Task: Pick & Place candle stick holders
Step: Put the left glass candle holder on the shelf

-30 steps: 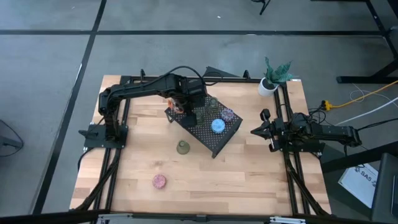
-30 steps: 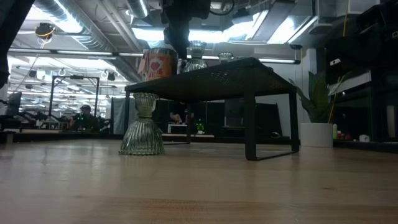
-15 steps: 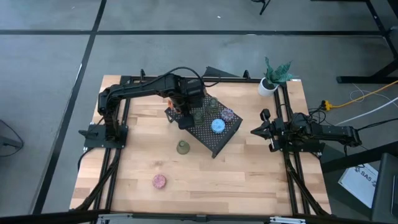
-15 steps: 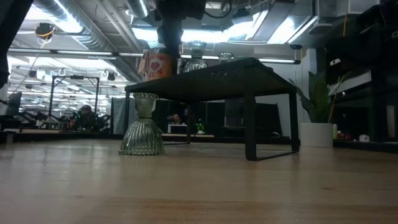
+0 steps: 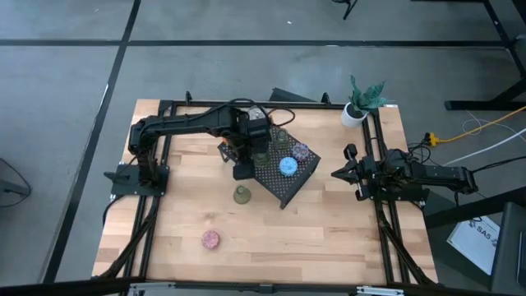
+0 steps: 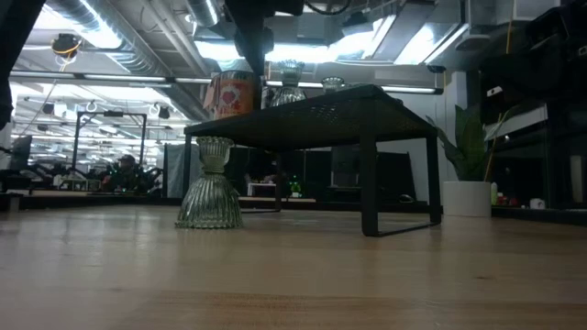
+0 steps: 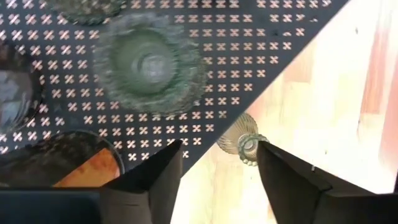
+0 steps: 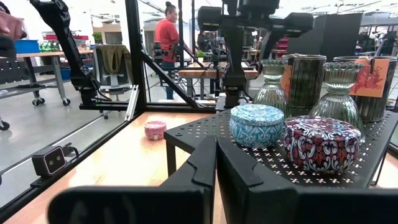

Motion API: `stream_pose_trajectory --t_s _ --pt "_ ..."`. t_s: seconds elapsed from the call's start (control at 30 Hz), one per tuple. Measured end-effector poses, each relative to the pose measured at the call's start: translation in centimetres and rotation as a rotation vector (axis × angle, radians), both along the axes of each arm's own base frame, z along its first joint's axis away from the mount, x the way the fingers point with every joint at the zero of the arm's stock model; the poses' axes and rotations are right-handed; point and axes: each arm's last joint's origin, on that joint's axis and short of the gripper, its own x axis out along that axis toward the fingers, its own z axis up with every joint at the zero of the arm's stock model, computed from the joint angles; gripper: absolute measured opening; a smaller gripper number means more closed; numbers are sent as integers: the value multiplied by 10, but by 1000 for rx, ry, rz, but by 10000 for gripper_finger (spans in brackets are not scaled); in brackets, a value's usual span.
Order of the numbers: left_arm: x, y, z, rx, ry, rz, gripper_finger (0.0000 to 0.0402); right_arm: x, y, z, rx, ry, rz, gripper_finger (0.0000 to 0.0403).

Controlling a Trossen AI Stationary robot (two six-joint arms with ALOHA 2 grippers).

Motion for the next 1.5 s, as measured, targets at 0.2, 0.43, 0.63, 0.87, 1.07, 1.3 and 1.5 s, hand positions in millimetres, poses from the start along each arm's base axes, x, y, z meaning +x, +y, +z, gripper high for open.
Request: stream_pose_trajectory --t_s 0.2,0.43,0.63,0.87,1.07,1.3,1.5 --pt "2 -3 -2 25 -5 -73 138 0 0 0 0 0 0 16" --pt "5 -3 -1 61 -38 -184 67 0 0 0 0 0 0 16" --pt "5 -3 -1 96 -46 -303 20 0 0 0 0 0 0 16" --pt "5 -2 -1 120 -52 -383 3 0 0 0 0 0 0 16" --pt "8 -2 -1 152 -74 -437 2 0 0 0 0 0 0 16" --pt "13 0 1 213 -117 -446 2 0 0 0 0 0 0 16" --pt "13 7 2 252 -118 -418 1 0 0 0 0 0 0 16"
